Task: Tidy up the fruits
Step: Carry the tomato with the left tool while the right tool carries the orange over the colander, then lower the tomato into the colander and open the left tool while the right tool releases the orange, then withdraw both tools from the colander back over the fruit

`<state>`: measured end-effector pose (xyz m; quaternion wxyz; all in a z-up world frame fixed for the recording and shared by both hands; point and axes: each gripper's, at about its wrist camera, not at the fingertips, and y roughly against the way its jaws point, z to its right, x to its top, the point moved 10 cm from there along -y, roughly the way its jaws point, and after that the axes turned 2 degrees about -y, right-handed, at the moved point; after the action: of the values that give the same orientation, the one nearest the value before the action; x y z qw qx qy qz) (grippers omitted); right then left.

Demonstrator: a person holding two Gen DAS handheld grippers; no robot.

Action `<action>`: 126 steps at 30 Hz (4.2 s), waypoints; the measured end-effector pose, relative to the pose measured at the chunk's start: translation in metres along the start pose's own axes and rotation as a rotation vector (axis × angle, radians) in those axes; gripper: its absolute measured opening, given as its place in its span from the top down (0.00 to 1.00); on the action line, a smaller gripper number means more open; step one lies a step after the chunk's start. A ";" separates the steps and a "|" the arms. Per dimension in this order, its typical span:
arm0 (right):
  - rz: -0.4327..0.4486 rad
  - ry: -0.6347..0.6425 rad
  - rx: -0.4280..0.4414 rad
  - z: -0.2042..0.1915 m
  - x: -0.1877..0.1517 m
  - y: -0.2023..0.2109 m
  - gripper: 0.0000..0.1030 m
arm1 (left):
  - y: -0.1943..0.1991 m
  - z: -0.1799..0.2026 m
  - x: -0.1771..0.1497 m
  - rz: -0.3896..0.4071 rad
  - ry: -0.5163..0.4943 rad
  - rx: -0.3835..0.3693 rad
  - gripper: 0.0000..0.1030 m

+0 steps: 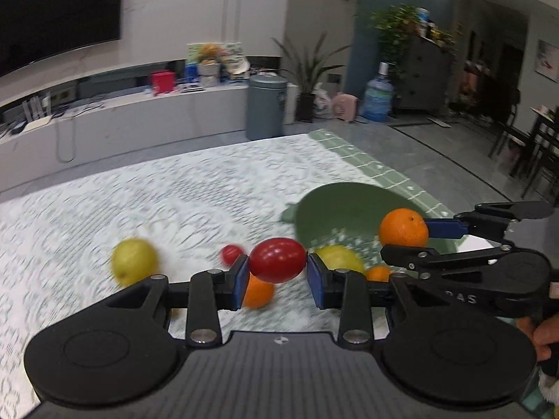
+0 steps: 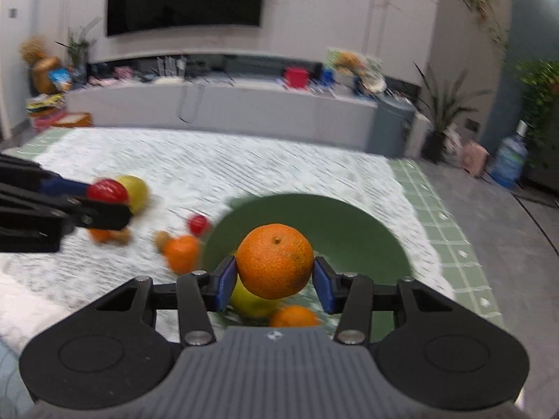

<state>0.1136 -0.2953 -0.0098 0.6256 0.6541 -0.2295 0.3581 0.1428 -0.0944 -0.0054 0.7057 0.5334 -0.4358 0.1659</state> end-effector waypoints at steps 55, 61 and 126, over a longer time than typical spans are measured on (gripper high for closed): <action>-0.212 -0.031 0.024 0.027 -0.020 -0.082 0.56 | -0.165 0.052 0.012 -0.438 -0.307 -0.031 0.59; -0.183 -0.054 0.028 0.029 -0.016 -0.078 0.51 | -0.165 0.052 0.012 -0.438 -0.298 -0.025 0.56; 0.227 0.017 0.077 -0.124 -0.013 -0.010 0.27 | 0.016 -0.108 -0.091 -0.054 0.154 0.304 0.42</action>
<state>0.0905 -0.1745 -0.0315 0.5571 0.6445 -0.2829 0.4406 0.1281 0.0298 -0.0731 0.6524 0.6313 -0.3359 0.2511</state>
